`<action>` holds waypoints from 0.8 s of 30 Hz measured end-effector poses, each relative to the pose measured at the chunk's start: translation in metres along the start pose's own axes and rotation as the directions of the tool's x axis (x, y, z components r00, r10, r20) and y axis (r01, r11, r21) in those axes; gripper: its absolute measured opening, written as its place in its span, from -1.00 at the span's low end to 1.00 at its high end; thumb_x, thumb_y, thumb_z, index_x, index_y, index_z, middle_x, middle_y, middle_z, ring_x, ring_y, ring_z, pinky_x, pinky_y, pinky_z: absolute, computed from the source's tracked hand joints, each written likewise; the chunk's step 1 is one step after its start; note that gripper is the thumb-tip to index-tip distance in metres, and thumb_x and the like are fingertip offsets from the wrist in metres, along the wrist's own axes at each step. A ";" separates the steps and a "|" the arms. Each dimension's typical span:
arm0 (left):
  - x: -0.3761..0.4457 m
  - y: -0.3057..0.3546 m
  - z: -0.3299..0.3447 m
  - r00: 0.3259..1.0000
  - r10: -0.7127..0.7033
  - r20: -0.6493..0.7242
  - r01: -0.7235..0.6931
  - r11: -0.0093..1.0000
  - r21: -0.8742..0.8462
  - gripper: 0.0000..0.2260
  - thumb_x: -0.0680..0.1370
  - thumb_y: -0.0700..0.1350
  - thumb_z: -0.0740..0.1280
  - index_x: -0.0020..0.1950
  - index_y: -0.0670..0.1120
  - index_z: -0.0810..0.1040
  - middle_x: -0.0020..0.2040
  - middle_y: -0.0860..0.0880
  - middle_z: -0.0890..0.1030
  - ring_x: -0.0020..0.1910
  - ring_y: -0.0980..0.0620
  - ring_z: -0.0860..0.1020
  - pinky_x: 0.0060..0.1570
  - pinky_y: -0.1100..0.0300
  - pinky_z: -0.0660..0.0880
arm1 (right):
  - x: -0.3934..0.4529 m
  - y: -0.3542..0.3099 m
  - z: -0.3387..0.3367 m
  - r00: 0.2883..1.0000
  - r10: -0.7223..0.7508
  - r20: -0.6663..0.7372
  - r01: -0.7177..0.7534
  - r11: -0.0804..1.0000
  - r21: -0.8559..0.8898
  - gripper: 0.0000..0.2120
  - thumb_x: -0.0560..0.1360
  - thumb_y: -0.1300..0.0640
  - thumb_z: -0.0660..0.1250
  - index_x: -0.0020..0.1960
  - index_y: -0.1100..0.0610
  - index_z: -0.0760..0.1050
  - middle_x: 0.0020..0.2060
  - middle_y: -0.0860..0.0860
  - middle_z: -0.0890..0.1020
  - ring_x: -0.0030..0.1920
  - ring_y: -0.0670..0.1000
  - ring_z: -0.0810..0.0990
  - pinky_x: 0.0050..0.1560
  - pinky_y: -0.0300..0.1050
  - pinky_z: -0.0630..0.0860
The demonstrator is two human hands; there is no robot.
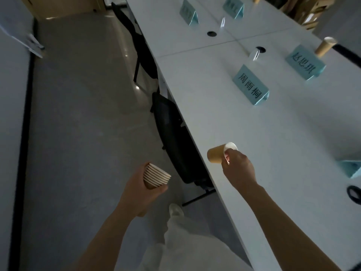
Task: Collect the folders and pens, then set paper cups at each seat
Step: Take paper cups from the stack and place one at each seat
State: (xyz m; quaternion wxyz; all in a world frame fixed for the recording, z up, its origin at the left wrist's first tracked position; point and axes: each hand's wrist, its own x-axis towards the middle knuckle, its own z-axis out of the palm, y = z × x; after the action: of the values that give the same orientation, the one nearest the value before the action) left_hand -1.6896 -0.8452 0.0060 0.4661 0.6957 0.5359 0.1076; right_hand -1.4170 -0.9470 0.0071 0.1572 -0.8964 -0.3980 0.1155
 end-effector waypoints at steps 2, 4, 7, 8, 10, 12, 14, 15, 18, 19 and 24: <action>0.027 0.011 -0.001 1.000 0.007 0.022 -0.007 1.000 0.023 -0.27 0.31 0.04 0.59 0.40 0.11 0.33 0.12 0.05 0.56 0.06 0.06 0.55 0.00 0.19 0.47 | 0.037 0.000 0.000 1.000 0.011 -0.004 -0.011 0.998 -0.054 -0.82 0.51 0.19 0.23 0.08 0.14 0.51 -0.05 0.09 0.63 -0.08 0.17 0.61 -0.14 -0.08 0.51; 0.047 0.022 -0.001 1.000 0.014 0.023 -0.014 1.000 0.017 -0.28 0.31 0.03 0.59 0.38 0.13 0.33 0.10 0.06 0.56 0.03 0.07 0.56 0.00 0.17 0.49 | 0.069 -0.002 -0.001 1.000 0.022 0.015 -0.020 0.994 -0.109 -0.78 0.50 0.20 0.23 0.13 0.14 0.50 -0.01 0.11 0.61 -0.03 0.17 0.60 -0.09 -0.05 0.53; 0.075 0.040 -0.001 1.000 0.014 0.007 -0.014 1.000 -0.012 -0.30 0.33 0.01 0.58 0.38 0.13 0.33 0.08 0.09 0.55 0.00 0.11 0.55 -0.04 0.22 0.45 | 0.112 -0.003 0.000 0.998 0.011 0.059 0.000 0.984 -0.178 -0.74 0.51 0.19 0.20 0.19 0.13 0.47 0.06 0.14 0.56 0.03 0.18 0.57 -0.04 -0.07 0.50; 0.085 0.043 -0.001 1.000 0.023 0.008 -0.023 1.000 -0.020 -0.30 0.33 0.00 0.58 0.38 0.11 0.33 0.09 0.08 0.55 0.02 0.10 0.55 -0.03 0.23 0.44 | 0.125 -0.004 0.001 0.997 0.018 0.079 -0.002 0.982 -0.190 -0.72 0.51 0.19 0.19 0.20 0.12 0.47 0.09 0.15 0.55 0.04 0.19 0.57 -0.02 -0.06 0.49; 0.101 0.046 0.000 0.999 0.043 0.026 -0.043 0.999 -0.010 -0.30 0.33 -0.02 0.58 0.38 0.09 0.34 0.10 0.08 0.55 0.03 0.10 0.55 -0.05 0.28 0.43 | 0.146 -0.005 0.006 0.992 0.028 0.125 -0.002 0.978 -0.209 -0.69 0.52 0.19 0.16 0.24 0.10 0.46 0.12 0.17 0.53 0.06 0.20 0.56 0.04 -0.04 0.50; 0.110 0.049 -0.001 0.997 0.065 0.050 -0.065 0.998 0.008 -0.29 0.32 -0.02 0.58 0.38 0.10 0.33 0.10 0.08 0.55 0.03 0.11 0.55 -0.09 0.34 0.43 | 0.156 -0.006 0.012 0.986 0.022 0.163 0.018 0.970 -0.241 -0.68 0.52 0.20 0.17 0.27 0.10 0.44 0.14 0.19 0.50 0.07 0.20 0.56 0.06 -0.03 0.51; 0.123 0.049 -0.005 0.996 0.067 0.064 -0.068 0.998 0.015 -0.28 0.32 -0.03 0.59 0.39 0.09 0.33 0.11 0.09 0.54 0.02 0.15 0.54 -0.12 0.41 0.41 | 0.165 -0.008 0.017 0.980 -0.005 0.198 0.063 0.956 -0.286 -0.67 0.53 0.23 0.18 0.28 0.14 0.43 0.14 0.20 0.50 0.11 0.19 0.53 0.08 0.00 0.50; 0.129 0.049 -0.007 0.996 0.062 0.069 -0.063 0.998 0.015 -0.28 0.32 -0.03 0.59 0.40 0.09 0.33 0.11 0.09 0.53 0.01 0.19 0.53 -0.14 0.44 0.40 | 0.167 -0.009 0.020 0.977 -0.026 0.211 0.091 0.947 -0.308 -0.67 0.53 0.25 0.18 0.28 0.15 0.42 0.14 0.20 0.50 0.14 0.20 0.51 0.10 0.00 0.49; 0.143 0.046 -0.011 0.994 0.053 0.097 -0.054 0.999 0.007 -0.28 0.33 -0.02 0.58 0.41 0.09 0.31 0.13 0.09 0.53 0.05 0.17 0.53 -0.08 0.42 0.42 | 0.167 -0.013 0.028 0.973 -0.077 0.218 0.155 0.917 -0.368 -0.72 0.53 0.26 0.15 0.21 0.17 0.46 0.10 0.16 0.55 0.18 0.19 0.48 0.10 -0.01 0.47; 0.148 0.045 -0.013 0.992 0.048 0.116 -0.048 0.999 0.005 -0.27 0.33 0.00 0.58 0.41 0.10 0.31 0.14 0.08 0.53 0.07 0.15 0.53 -0.03 0.35 0.45 | 0.166 -0.016 0.030 0.974 -0.074 0.214 0.153 0.913 -0.379 -0.75 0.54 0.24 0.15 0.18 0.18 0.47 0.07 0.14 0.56 0.17 0.18 0.48 0.07 -0.02 0.47; 0.171 0.035 -0.023 0.982 0.060 0.176 -0.058 0.998 -0.013 -0.27 0.32 0.03 0.58 0.40 0.11 0.32 0.15 0.11 0.52 0.09 0.17 0.53 0.06 0.20 0.52 | 0.170 -0.038 0.029 0.985 -0.010 0.174 0.074 0.927 -0.367 -0.85 0.54 0.16 0.21 0.04 0.18 0.51 -0.03 0.10 0.59 0.05 0.15 0.53 -0.04 -0.06 0.48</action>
State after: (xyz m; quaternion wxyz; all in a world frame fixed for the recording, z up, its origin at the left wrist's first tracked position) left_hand -1.6131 -0.6875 -0.0146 0.5110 0.7163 0.4711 0.0613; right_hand -1.3413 -0.7900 -0.0189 -0.0474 -0.8881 -0.4437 0.1104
